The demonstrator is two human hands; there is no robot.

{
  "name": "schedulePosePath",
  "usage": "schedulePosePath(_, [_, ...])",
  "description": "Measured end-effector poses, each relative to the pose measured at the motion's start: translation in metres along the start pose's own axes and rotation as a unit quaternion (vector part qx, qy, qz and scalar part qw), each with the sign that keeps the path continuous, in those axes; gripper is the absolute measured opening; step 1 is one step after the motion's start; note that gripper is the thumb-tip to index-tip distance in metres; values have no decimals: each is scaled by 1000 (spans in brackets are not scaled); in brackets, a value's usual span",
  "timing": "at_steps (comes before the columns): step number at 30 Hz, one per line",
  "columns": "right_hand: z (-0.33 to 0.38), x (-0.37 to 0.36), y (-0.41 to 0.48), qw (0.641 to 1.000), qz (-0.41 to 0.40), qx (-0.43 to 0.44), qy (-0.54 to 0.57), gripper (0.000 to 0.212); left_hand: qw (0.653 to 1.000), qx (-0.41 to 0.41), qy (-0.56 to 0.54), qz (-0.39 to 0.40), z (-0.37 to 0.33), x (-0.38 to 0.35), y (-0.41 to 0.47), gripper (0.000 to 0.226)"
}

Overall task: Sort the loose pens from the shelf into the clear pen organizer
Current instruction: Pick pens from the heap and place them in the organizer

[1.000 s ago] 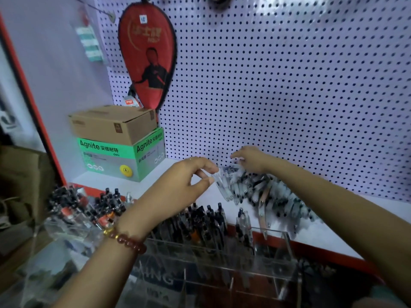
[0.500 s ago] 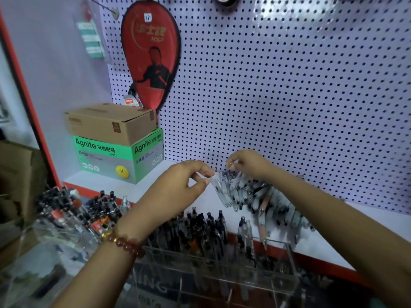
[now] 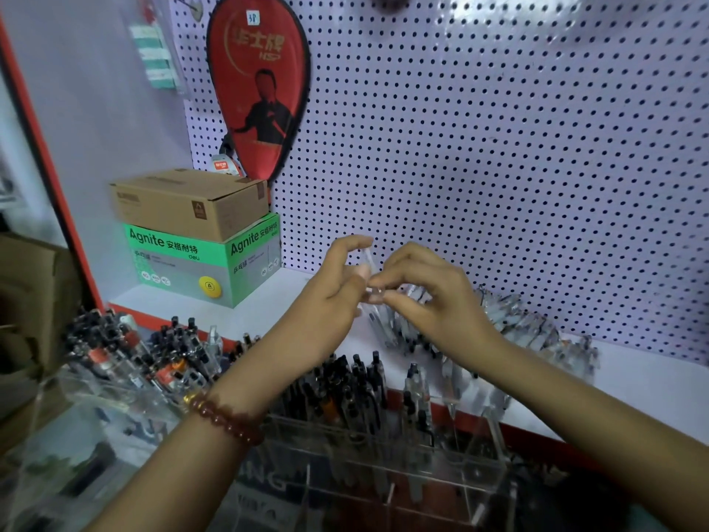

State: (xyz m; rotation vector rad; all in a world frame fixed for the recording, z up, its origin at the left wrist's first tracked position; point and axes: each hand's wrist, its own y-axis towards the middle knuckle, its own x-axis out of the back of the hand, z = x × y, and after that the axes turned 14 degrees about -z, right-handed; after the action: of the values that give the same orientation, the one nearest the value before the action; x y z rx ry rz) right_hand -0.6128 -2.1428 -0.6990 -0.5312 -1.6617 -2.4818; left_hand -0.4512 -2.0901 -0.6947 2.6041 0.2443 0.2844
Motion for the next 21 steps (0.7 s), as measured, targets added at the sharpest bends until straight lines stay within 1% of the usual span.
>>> schedulePosePath(2, [1,1,-8,1000,0,16,-7,9,1000,5,-20,-5,-1,-4,-1,24])
schedulePosePath(4, [4,0,-12,999,27,27,-14,7,999,12,-31,-11,1,-5,-2,27])
schedulePosePath(6, [7,0,-14,998,55,30,-8,12,999,10,-15,-37,5,-5,-3,27])
schedulePosePath(7, [9,2,-14,999,47,21,-3,14,999,8,-3,-51,6,-5,-3,26])
schedulePosePath(8, [10,5,-13,1000,22,2,-4,13,998,8,7,-65,7,-5,-3,26])
schedulePosePath(10, [2,15,-6,996,-42,-54,-55,12,996,13,12,-86,7,-6,-3,24])
schedulePosePath(12, [-26,30,1,973,-55,-156,-161,14,996,16,8,-91,5,-7,-4,24])
schedulePosePath(14, [-63,45,0,923,-21,-281,-261,14,996,8,19,-84,2,-9,-6,24])
schedulePosePath(15, [-80,50,-4,895,5,-325,-306,17,997,4,26,-79,2,-10,-6,24])
schedulePosePath(17, [-100,56,-16,850,47,-364,-378,22,997,1,33,-69,0,-12,-7,24])
schedulePosePath(18, [-103,56,-20,838,53,-367,-401,26,997,-1,37,-63,-1,-14,-8,24])
schedulePosePath(21, [-103,54,-22,831,55,-374,-407,31,998,-5,48,-42,-5,-17,-11,18])
